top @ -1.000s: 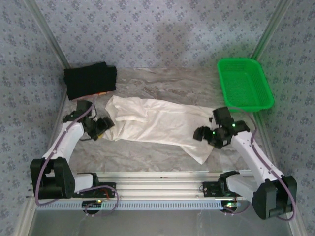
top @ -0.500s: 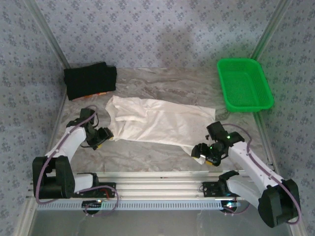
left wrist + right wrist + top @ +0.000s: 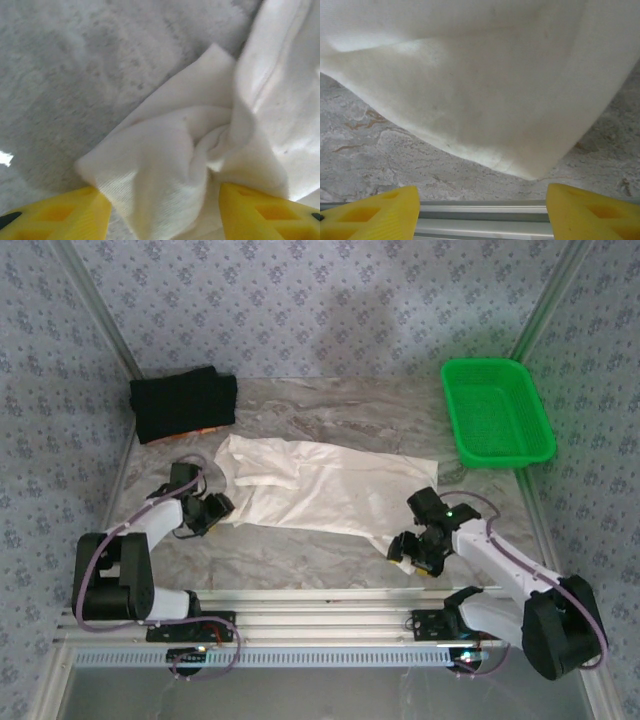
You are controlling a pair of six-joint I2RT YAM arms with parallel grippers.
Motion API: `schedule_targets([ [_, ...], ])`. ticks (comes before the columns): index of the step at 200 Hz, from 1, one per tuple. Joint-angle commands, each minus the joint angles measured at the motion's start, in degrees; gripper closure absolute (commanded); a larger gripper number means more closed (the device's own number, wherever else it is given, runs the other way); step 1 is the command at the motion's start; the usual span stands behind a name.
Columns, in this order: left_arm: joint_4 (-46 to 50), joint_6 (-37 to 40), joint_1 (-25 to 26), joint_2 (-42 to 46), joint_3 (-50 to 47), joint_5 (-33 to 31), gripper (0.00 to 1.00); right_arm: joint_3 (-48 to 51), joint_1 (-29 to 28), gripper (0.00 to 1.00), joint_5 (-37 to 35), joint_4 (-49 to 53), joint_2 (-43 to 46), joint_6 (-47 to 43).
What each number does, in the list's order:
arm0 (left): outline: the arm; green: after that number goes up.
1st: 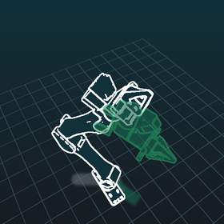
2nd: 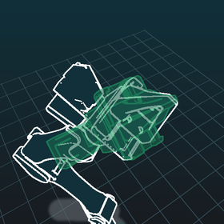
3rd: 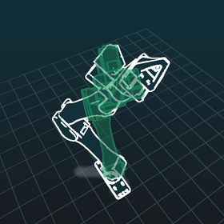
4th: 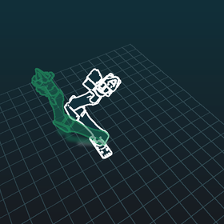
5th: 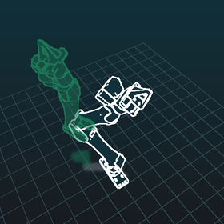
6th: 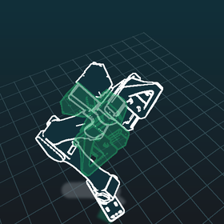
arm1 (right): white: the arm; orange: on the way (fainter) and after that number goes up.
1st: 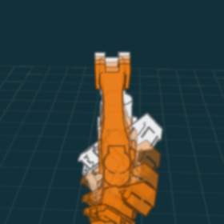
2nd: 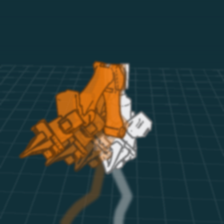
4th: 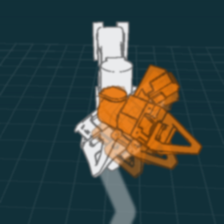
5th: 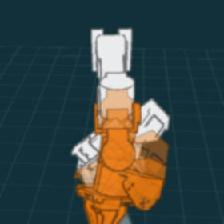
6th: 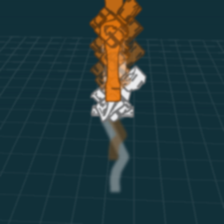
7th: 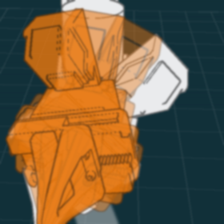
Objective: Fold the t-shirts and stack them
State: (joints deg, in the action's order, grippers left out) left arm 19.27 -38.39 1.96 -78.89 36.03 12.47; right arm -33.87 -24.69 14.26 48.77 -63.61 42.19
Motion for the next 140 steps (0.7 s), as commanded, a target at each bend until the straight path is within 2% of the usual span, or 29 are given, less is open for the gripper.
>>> schedule_targets([
  [1,-4.8,-0.6,0.8,-2.0,0.6,-0.4,0.46,0.1,-0.4,0.33,-1.1,-2.1,-3.1,0.2],
  [34,-3.4,0.1,1.0,-3.8,1.6,-2.5,0.66,-1.5,-0.4,0.47,-2.1,-3.9,-8.4,-1.2],
  [45,-2.5,0.5,1.0,-3.6,1.7,-3.1,0.76,-1.8,-0.3,0.56,-2.9,-4.4,-9.5,-1.2],
  [73,0.4,1.4,0.8,-2.2,2.3,-4.6,0.95,-3.0,0.2,0.87,-3.9,-3.5,-9.7,-1.1],
  [83,2.0,1.5,0.8,-0.8,2.6,-5.2,1.0,-3.8,0.5,0.93,-3.7,-2.3,-8.8,-1.3],
  [111,6.3,1.7,0.6,4.3,3.1,-5.6,1.0,-6.3,0.7,1.0,-2.4,2.6,-6.0,-1.8],
  [140,11.3,1.7,0.6,8.8,4.0,-5.2,1.0,-8.4,1.2,1.0,-1.1,6.6,-3.4,-1.4],
])
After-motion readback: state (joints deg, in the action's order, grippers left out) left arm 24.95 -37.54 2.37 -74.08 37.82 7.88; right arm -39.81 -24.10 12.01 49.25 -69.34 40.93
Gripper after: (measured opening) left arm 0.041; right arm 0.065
